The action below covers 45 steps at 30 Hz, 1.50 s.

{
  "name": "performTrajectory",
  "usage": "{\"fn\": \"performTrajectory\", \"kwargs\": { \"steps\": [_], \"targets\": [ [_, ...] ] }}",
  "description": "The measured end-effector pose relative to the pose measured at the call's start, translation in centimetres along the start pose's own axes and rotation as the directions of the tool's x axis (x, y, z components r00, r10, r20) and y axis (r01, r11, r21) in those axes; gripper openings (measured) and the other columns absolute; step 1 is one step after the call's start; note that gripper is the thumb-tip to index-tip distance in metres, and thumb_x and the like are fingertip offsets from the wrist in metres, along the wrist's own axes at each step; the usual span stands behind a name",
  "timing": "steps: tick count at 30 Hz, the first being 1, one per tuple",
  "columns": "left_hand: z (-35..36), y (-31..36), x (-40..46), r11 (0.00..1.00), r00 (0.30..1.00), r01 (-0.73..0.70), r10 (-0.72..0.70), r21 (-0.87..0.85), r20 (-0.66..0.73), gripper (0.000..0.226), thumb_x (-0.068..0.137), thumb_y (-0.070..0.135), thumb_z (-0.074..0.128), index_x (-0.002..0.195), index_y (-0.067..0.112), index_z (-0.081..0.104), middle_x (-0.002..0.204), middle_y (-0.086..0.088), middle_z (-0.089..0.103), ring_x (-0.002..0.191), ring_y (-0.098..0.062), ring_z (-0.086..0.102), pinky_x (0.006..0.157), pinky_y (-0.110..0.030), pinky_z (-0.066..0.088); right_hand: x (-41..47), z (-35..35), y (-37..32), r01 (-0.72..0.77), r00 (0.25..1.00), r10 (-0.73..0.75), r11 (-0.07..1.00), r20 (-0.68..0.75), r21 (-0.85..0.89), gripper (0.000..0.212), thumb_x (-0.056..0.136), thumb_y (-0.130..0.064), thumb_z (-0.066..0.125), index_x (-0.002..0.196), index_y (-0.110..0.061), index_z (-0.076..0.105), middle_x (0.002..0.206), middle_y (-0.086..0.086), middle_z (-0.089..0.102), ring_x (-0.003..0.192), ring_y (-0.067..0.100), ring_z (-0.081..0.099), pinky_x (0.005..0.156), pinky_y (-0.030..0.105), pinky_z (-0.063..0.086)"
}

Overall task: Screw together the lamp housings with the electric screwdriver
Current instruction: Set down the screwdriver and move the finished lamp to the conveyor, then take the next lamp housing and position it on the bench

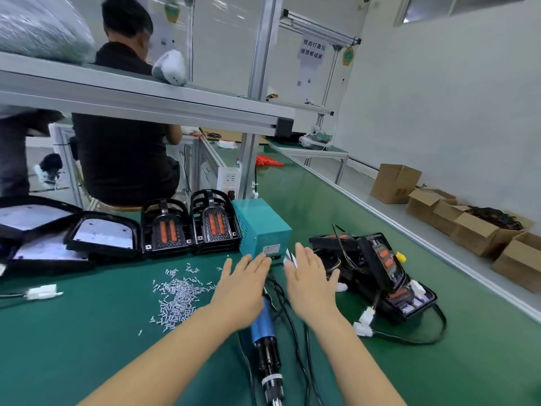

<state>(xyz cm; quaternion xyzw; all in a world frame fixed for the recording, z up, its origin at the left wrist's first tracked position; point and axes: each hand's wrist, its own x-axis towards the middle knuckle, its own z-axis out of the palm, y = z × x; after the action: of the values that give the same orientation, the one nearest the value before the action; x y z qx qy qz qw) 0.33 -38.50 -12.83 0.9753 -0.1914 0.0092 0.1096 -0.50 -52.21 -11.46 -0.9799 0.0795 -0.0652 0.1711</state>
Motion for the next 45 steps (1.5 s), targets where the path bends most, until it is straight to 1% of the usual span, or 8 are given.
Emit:
{"fn": "performTrajectory", "kwargs": {
  "steps": [10,17,23,28,34,38,41,45],
  "targets": [
    [-0.8,-7.8,-7.2,0.955,0.957,0.286,-0.282,0.078,-0.065,0.076,0.093,0.01,0.041,0.152,0.021,-0.006,0.16,0.007,-0.009,0.147,-0.018,-0.007,0.116,-0.046,-0.005,-3.5,5.5,-9.9,0.271,0.949,-0.258,0.961,0.182,-0.048,0.055,0.107,-0.038,0.017,0.156,-0.024,-0.001,0.164,-0.003,0.002,0.15,0.013,0.001,0.117,0.056,-0.004],
    [-1.3,-11.1,-11.8,0.891,0.9,0.435,-0.429,0.129,-0.075,0.073,0.092,0.009,0.037,0.152,0.018,-0.004,0.16,0.002,-0.008,0.147,-0.024,-0.008,0.116,-0.049,-0.006,-6.1,8.3,-15.1,0.396,0.883,-0.379,0.918,0.279,-0.007,0.054,0.107,-0.037,0.018,0.156,-0.026,0.001,0.164,-0.003,-0.001,0.15,0.014,-0.002,0.116,0.056,-0.008],
    [-1.2,-14.1,-15.0,0.847,0.858,0.513,-0.509,0.142,-0.064,0.073,0.092,0.009,0.036,0.152,0.018,-0.005,0.16,0.002,-0.008,0.147,-0.024,-0.009,0.116,-0.049,-0.006,-7.5,10.6,-18.5,0.472,0.832,-0.452,0.881,0.322,0.019,0.054,0.106,-0.038,0.017,0.156,-0.027,-0.001,0.164,-0.003,0.0,0.15,0.014,-0.002,0.115,0.056,-0.011],
    [-2.0,-16.9,-15.9,0.82,0.832,0.554,-0.544,0.144,-0.106,0.071,0.092,0.011,0.037,0.153,0.021,0.002,0.161,0.002,-0.003,0.147,-0.022,-0.007,0.116,-0.048,-0.006,-8.4,11.9,-20.6,0.533,0.79,-0.499,0.846,0.357,0.004,0.054,0.106,-0.038,0.017,0.157,-0.026,-0.001,0.164,-0.002,-0.001,0.151,0.015,-0.003,0.115,0.056,-0.013],
    [-5.6,-21.2,-13.7,0.81,0.782,0.576,-0.507,0.11,-0.361,0.06,0.093,0.013,0.042,0.149,0.021,0.021,0.159,0.003,0.014,0.147,-0.02,0.002,0.117,-0.047,-0.002,-8.8,13.5,-22.0,0.574,0.764,-0.523,0.818,0.378,-0.029,0.055,0.106,-0.039,0.015,0.157,-0.026,-0.002,0.164,-0.004,0.0,0.151,0.015,-0.003,0.115,0.056,-0.014],
    [-8.2,-24.9,-12.0,0.78,0.736,0.61,-0.49,0.144,-0.466,0.052,0.094,0.011,0.041,0.144,0.019,0.03,0.156,0.001,0.023,0.145,-0.023,0.01,0.116,-0.05,0.002,-8.6,14.3,-22.9,0.595,0.751,-0.54,0.803,0.38,-0.035,0.056,0.106,-0.043,0.015,0.157,-0.027,0.0,0.164,-0.004,0.0,0.15,0.014,-0.003,0.114,0.056,-0.016],
    [-9.3,-27.6,-11.2,0.751,0.747,0.623,-0.486,0.22,-0.454,0.052,0.095,0.013,0.043,0.145,0.017,0.029,0.156,-0.003,0.024,0.146,-0.027,0.01,0.116,-0.052,0.002,-8.7,15.0,-23.3,0.603,0.736,-0.537,0.797,0.412,-0.038,0.057,0.105,-0.048,0.015,0.157,-0.029,0.0,0.165,-0.004,-0.002,0.151,0.015,-0.005,0.113,0.056,-0.017],
    [-10.3,-30.2,-10.2,0.709,0.792,0.606,-0.499,0.36,-0.35,0.066,0.092,0.02,0.055,0.148,0.014,0.023,0.156,-0.006,0.023,0.146,-0.031,0.008,0.116,-0.056,-0.001,-8.7,15.8,-23.5,0.609,0.728,-0.521,0.79,0.446,-0.072,0.058,0.103,-0.051,0.017,0.156,-0.032,0.003,0.164,-0.004,-0.006,0.15,0.016,-0.007,0.112,0.058,-0.017]
  ]
}}
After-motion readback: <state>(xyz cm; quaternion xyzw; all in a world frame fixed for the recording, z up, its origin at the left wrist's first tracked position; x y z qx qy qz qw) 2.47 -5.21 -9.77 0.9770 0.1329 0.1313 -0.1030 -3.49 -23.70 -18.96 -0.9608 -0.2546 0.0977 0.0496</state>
